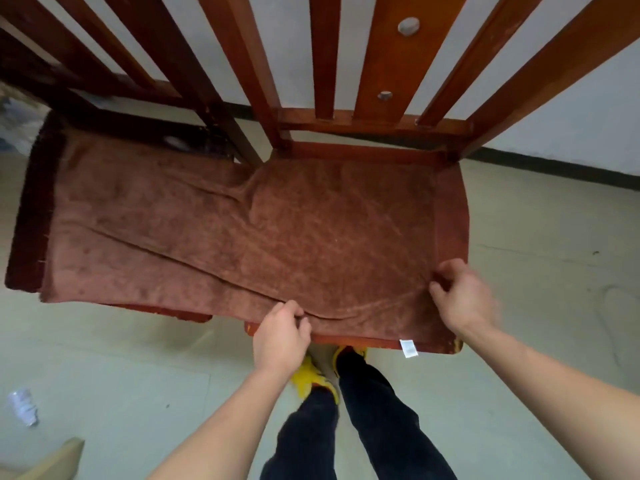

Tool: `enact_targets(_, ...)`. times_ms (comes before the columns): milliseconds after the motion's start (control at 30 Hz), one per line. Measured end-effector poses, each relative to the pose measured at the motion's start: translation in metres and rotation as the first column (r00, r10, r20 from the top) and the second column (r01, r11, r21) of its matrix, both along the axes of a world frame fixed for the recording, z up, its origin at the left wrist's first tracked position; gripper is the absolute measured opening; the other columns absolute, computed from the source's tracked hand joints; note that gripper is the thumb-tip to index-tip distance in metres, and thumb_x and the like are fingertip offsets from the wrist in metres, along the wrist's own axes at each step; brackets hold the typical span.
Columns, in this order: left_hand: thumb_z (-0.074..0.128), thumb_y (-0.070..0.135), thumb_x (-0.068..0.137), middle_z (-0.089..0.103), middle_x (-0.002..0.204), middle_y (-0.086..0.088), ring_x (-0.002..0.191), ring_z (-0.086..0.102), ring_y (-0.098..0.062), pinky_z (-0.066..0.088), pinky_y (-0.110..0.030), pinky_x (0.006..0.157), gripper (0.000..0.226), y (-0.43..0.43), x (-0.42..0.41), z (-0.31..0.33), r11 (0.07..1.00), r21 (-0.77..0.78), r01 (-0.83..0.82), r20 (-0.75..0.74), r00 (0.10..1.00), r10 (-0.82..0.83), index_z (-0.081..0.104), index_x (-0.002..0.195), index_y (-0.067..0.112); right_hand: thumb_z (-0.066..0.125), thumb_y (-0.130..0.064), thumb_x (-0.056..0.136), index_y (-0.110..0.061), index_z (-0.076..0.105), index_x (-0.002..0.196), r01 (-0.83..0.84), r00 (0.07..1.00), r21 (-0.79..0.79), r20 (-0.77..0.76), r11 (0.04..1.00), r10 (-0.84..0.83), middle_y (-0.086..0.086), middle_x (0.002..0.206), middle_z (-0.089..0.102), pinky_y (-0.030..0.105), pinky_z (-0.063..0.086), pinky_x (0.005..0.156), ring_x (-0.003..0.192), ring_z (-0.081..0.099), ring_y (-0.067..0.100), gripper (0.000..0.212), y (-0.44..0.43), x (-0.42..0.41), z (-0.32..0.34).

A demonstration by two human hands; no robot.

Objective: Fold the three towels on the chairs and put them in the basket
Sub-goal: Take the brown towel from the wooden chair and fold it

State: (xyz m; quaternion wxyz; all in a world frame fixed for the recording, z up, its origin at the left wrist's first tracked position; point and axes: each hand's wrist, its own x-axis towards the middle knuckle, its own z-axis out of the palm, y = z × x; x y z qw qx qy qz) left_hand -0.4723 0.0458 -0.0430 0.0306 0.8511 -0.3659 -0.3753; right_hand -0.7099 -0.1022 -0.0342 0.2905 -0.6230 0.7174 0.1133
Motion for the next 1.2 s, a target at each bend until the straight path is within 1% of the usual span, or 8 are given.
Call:
enact_targets(67,0.059,0.025,0.086,0.067,0.096,-0.005,0.093,0.063,-0.029,0.051,-0.035,0.074,0.009,0.009,0.025,-0.001,0.979,0.001,-0.203,0.032,0.979,0.203,0.063,0.092,0.02,0.062,-0.027,0.087,-0.026,0.061,0.111,-0.173,0.983,-0.069,0.054,0.982,0.177,-0.001,0.106,0.06,0.038,0.048,0.079,0.105,0.057,0.026,0.024,0.007,0.023,0.005)
enact_targets(133,0.059,0.023,0.087,0.062,0.107,-0.011,0.103,0.059,-0.033,0.049,-0.038,0.08,0.02,0.02,0.051,-0.005,0.966,0.026,-0.257,0.101,0.962,0.253,0.063,0.105,0.017,0.061,-0.027,0.086,-0.028,0.063,0.109,-0.334,0.93,-0.062,0.139,0.941,0.339,-0.003,0.102,0.061,0.035,0.049,0.077,0.101,0.059,0.022,0.023,0.019,0.055,0.006)
enact_targets(267,0.053,0.024,0.089,0.049,0.118,-0.011,0.113,0.047,-0.031,0.045,-0.042,0.086,0.033,0.052,0.079,-0.015,0.987,0.149,0.053,0.216,0.973,-0.085,0.054,0.121,0.017,0.061,-0.032,0.087,-0.029,0.059,0.118,-0.606,0.788,0.065,0.185,0.793,0.587,-0.002,0.112,0.056,0.036,0.049,0.082,0.108,0.054,0.022,0.031,0.052,0.102,-0.012)
enact_targets(367,0.051,0.025,0.09,0.048,0.12,-0.01,0.114,0.046,-0.03,0.043,-0.041,0.09,0.032,0.075,0.07,-0.017,0.977,0.18,0.118,0.148,0.978,-0.146,0.051,0.121,0.015,0.063,-0.03,0.086,-0.027,0.057,0.116,-0.575,0.817,0.118,0.134,0.809,0.561,0.0,0.113,0.053,0.037,0.049,0.082,0.11,0.049,0.023,0.03,0.064,0.094,-0.018)
enact_targets(567,0.052,0.027,0.091,0.047,0.123,-0.009,0.117,0.046,-0.028,0.044,-0.04,0.089,0.034,0.092,0.092,0.009,0.988,0.128,-0.091,0.078,0.994,0.082,0.051,0.123,0.016,0.064,-0.033,0.086,-0.024,0.054,0.127,-0.572,0.806,0.272,0.009,0.774,0.592,0.004,0.116,0.054,0.035,0.048,0.088,0.114,0.053,0.026,0.044,0.059,0.095,0.008)
enact_targets(900,0.055,0.026,0.09,0.048,0.124,-0.013,0.117,0.047,-0.033,0.044,-0.043,0.095,0.039,0.072,0.226,0.04,0.954,0.009,-0.3,0.128,0.947,0.296,0.054,0.128,0.014,0.054,-0.033,0.092,-0.019,0.039,0.145,-0.789,0.614,0.047,0.101,0.613,0.783,0.005,0.142,0.046,0.04,0.045,0.1,0.128,0.046,0.027,0.057,0.022,0.293,0.051)
enact_targets(1067,0.048,0.032,0.096,0.02,0.155,-0.014,0.141,0.022,-0.032,0.03,-0.047,0.111,0.058,0.078,0.289,0.008,0.965,0.072,-0.251,0.136,0.961,0.239,0.03,0.148,0.013,0.053,-0.035,0.094,-0.015,0.019,0.154,-0.801,0.599,0.023,0.07,0.599,0.798,0.007,0.162,0.016,0.044,0.03,0.115,0.147,0.019,0.026,0.072,-0.001,0.389,0.025)
enact_targets(1200,0.037,0.045,0.098,-0.003,0.161,-0.011,0.148,0.003,-0.027,0.02,-0.046,0.115,0.07,0.089,0.333,-0.016,0.975,0.178,-0.131,0.17,0.98,0.101,0.012,0.152,0.009,0.052,-0.043,0.094,-0.014,0.01,0.155,-0.777,0.622,0.106,-0.013,0.62,0.783,0.008,0.163,0.006,0.046,0.023,0.118,0.149,0.011,0.026,0.079,-0.027,0.445,-0.012)
